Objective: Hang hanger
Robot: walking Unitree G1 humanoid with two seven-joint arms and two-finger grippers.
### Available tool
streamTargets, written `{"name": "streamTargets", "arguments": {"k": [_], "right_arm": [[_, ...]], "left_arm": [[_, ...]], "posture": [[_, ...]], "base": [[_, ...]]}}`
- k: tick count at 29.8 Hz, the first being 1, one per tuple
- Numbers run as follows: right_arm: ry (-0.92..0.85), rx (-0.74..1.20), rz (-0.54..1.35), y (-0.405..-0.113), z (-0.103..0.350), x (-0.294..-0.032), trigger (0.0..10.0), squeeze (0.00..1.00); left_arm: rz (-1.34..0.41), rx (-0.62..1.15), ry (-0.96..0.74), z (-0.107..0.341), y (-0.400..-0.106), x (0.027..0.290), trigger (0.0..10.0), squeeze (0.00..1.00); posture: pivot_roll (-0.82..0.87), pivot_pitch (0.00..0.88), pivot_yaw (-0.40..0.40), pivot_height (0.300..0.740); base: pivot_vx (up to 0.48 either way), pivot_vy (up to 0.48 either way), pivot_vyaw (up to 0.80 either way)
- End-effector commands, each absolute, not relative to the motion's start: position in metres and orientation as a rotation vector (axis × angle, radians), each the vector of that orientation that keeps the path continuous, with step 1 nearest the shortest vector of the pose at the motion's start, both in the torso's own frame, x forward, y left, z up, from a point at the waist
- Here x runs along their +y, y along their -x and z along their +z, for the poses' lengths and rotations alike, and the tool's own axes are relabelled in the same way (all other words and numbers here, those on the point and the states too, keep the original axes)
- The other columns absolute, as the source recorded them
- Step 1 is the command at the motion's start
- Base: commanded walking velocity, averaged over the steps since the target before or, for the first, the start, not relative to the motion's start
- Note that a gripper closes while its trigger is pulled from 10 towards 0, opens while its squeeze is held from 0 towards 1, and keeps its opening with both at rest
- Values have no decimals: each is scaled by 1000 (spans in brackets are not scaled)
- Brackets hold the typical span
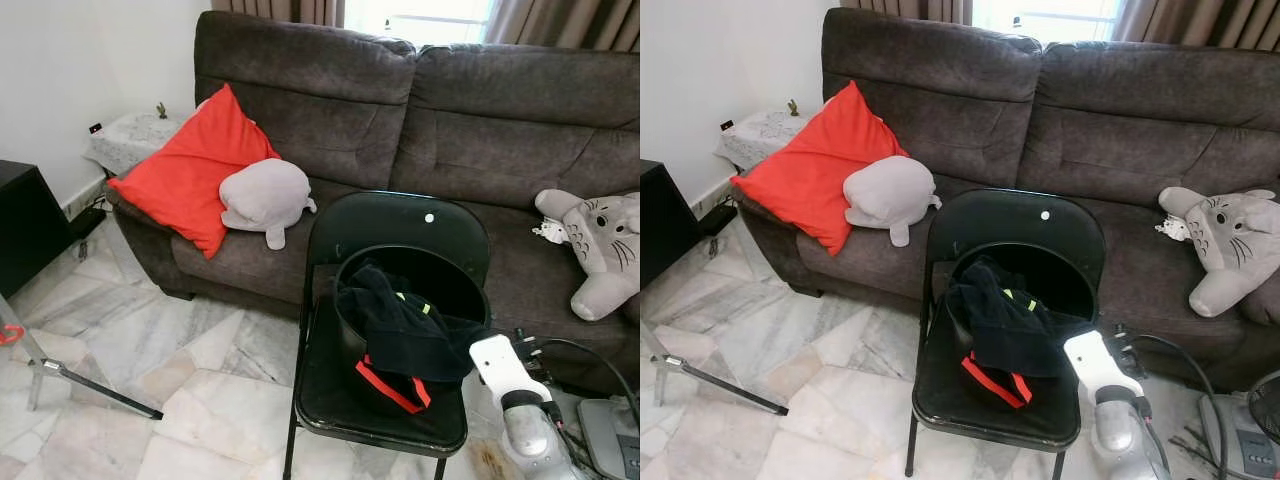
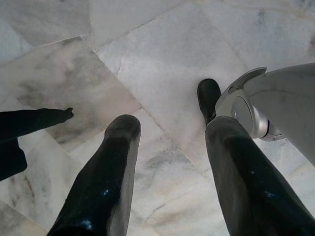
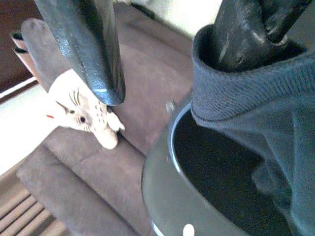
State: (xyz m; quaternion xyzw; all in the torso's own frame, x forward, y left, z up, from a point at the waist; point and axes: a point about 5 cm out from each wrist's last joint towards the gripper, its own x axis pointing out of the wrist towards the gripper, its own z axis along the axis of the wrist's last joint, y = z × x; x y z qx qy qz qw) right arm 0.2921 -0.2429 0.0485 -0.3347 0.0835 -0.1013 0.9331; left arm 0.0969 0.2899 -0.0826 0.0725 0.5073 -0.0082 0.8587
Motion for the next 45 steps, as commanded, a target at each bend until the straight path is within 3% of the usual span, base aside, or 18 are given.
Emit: {"name": "streamTargets", "arguments": {"k": [1, 4, 8, 17, 26, 31, 32, 33, 34, 45], "right_arm": [[652, 68, -176, -300, 62, -232, 10000, 0], [655, 88, -164, -301, 60, -230, 10000, 0], [670, 274, -204, -297, 41, -240, 10000, 0], [420, 276, -238, -300, 42, -238, 10000, 0], [440, 253, -197, -307, 47, -232, 10000, 0], [426, 352, -165, -308, 38, -231, 10000, 0], [412, 377, -179, -308, 36, -234, 8667, 0], [405, 384, -188, -307, 36, -235, 1255, 0], [400, 386, -194, -307, 36, -236, 0, 0], [382, 366, -200, -310, 39, -238, 0, 0]], "left_arm": [[-15, 1084, -158, -82, -94, 294, 10000, 0], [-17, 1084, -158, -82, -94, 293, 10000, 0], [-21, 1086, -158, -82, -94, 293, 10000, 0], [-26, 1090, -159, -83, -94, 293, 10000, 0], [-29, 1092, -162, -82, -94, 293, 10000, 0], [-34, 1095, -166, -82, -94, 293, 10000, 0], [-36, 1097, -168, -83, -94, 293, 10000, 0], [-37, 1098, -168, -83, -94, 293, 10000, 0], [-37, 1098, -168, -83, -94, 293, 10000, 0], [-40, 1104, -176, -83, -94, 293, 10000, 0]], "posture": [[-19, 0, -12, 740], [-20, 0, -13, 740], [-16, 0, -13, 740], [-17, 0, -11, 740], [-17, 0, -8, 740], [-15, 0, -8, 740], [-13, 0, -7, 740], [-13, 0, -7, 740], [-12, 0, -7, 740], [-13, 0, -4, 740]], "base": [[0, 0, 0], [0, 0, 0], [0, 0, 0], [0, 0, 0], [0, 0, 0], [0, 0, 0], [0, 0, 0], [0, 0, 0], [0, 0, 0], [0, 0, 0]]}}
